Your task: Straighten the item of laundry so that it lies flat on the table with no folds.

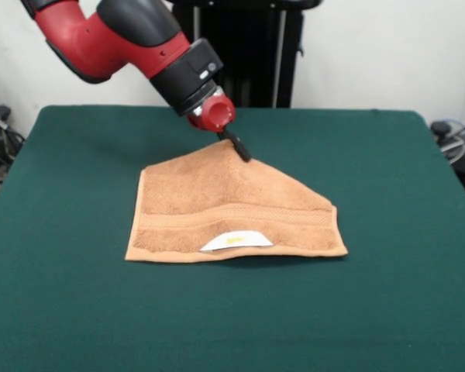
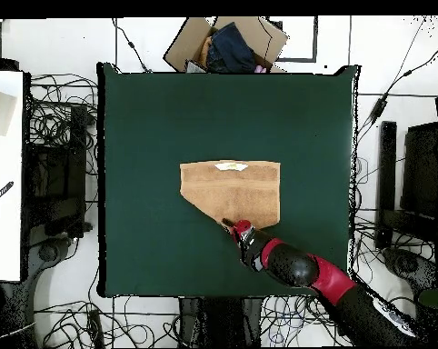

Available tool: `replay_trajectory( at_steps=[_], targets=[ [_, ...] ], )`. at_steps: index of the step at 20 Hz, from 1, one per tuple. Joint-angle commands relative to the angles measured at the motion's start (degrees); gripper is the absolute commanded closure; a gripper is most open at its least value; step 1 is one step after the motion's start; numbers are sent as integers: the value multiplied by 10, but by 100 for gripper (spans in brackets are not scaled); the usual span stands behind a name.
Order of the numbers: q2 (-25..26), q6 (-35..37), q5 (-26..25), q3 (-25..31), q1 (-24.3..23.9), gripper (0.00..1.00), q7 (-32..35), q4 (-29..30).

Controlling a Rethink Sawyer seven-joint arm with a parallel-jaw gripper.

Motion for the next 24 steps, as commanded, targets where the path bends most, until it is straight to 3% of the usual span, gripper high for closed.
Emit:
replay_trajectory(
  at_steps=[1, 16, 24],
  targets=[
    [22, 17, -28, -42, 23, 0, -40, -64],
    [34, -1, -54, -33, 18, 0, -57, -60],
    [26, -31, -73, -41, 33, 0, -28, -54]
  ],
)
